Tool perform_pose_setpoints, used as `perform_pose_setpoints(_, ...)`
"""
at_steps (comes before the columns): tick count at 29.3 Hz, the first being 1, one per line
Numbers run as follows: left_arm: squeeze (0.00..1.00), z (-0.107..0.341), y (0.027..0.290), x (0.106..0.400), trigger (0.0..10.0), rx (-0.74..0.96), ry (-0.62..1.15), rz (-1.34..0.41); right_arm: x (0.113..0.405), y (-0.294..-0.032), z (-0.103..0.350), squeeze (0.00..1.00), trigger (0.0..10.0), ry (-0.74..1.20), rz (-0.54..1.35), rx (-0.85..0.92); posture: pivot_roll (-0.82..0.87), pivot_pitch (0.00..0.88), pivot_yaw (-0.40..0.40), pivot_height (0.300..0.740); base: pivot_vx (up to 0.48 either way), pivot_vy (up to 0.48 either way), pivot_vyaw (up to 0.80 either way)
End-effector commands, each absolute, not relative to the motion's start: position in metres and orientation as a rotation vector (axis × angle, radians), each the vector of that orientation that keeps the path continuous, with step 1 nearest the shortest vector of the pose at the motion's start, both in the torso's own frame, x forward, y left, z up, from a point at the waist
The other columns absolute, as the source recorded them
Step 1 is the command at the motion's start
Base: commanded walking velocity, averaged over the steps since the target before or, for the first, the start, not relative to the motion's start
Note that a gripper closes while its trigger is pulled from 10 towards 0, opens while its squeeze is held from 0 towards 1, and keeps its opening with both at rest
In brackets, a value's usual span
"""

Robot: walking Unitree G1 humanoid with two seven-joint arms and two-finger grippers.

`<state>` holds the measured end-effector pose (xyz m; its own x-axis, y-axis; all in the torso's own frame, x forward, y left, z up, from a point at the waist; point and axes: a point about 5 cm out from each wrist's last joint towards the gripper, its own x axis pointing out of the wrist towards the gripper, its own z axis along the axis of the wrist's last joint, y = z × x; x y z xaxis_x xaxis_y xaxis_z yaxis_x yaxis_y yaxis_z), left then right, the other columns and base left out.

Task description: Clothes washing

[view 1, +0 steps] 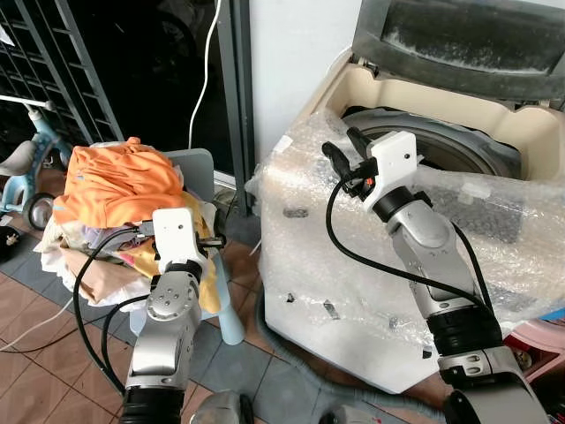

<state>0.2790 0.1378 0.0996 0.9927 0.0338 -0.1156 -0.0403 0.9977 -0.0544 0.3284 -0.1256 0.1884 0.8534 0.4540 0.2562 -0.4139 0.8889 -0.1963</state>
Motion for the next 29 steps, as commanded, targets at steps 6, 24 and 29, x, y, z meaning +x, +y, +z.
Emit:
perform_pose_setpoints(6,0.00,0.099,0.133,0.278,10.0,-0.052,0.124,0.004,0.310,-0.126,0.170,0.00,10.0,-0.219,0.376,0.077,-0.04,0.000,0.025,0.740,0.000,0.460,0.00)
perform_pose_setpoints(24,0.00,0.099,0.133,0.279,10.0,-0.061,0.125,0.038,0.297,-0.117,0.133,0.00,10.0,0.016,0.304,0.062,-0.03,0.000,0.001,0.740,0.000,0.391,0.00)
perform_pose_setpoints(29,0.00,0.102,0.132,0.279,10.0,-0.060,0.121,0.031,0.294,-0.116,0.139,0.00,10.0,-0.022,0.323,0.043,-0.04,0.000,0.000,0.740,0.000,0.000,0.80)
